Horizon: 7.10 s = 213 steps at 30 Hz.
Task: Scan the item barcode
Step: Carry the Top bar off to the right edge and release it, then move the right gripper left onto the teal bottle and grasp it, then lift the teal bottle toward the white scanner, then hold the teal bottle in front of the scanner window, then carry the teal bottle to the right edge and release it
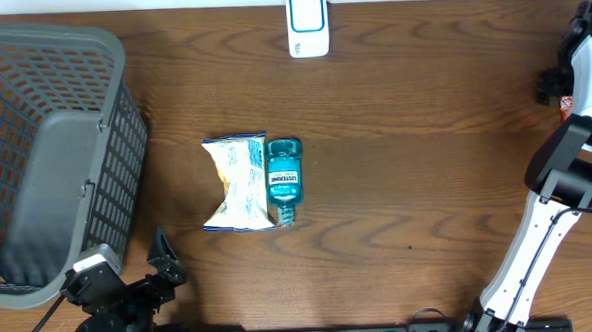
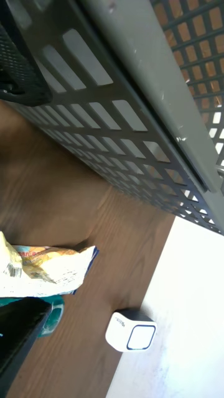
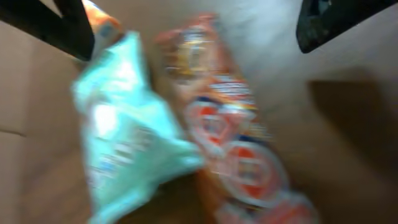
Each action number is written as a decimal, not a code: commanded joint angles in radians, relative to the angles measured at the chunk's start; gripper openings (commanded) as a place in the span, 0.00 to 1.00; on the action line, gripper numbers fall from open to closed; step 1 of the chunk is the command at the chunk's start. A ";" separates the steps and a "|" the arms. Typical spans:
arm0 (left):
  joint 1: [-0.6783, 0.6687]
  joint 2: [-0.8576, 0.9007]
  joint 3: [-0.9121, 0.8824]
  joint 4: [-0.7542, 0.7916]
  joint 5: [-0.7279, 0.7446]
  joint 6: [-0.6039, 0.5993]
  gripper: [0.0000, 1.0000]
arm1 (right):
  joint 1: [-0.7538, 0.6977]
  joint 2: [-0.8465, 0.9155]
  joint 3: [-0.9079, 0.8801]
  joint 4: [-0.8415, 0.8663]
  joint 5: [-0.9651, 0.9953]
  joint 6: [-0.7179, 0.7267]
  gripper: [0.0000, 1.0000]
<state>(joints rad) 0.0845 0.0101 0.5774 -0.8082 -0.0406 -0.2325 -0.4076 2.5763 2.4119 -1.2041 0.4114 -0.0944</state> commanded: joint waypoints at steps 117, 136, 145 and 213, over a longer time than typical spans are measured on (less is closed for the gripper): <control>0.005 -0.007 0.000 0.001 -0.012 0.002 0.98 | 1.011 -0.269 -0.433 0.043 -0.682 0.147 0.01; 0.005 -0.007 0.000 0.001 -0.013 0.002 0.98 | 0.678 -0.269 -0.433 -0.464 -1.500 -0.711 0.01; 0.005 -0.007 0.000 0.000 -0.013 0.002 0.98 | 0.650 -0.269 -0.405 -0.447 -1.394 -0.720 0.01; 0.005 -0.007 0.000 0.000 -0.012 0.002 0.98 | 0.283 -0.136 -0.187 0.245 0.200 -0.227 0.01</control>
<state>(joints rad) 0.0845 0.0101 0.5774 -0.8082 -0.0406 -0.2321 -0.0666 2.5031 2.2158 -0.9463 0.6571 -0.4141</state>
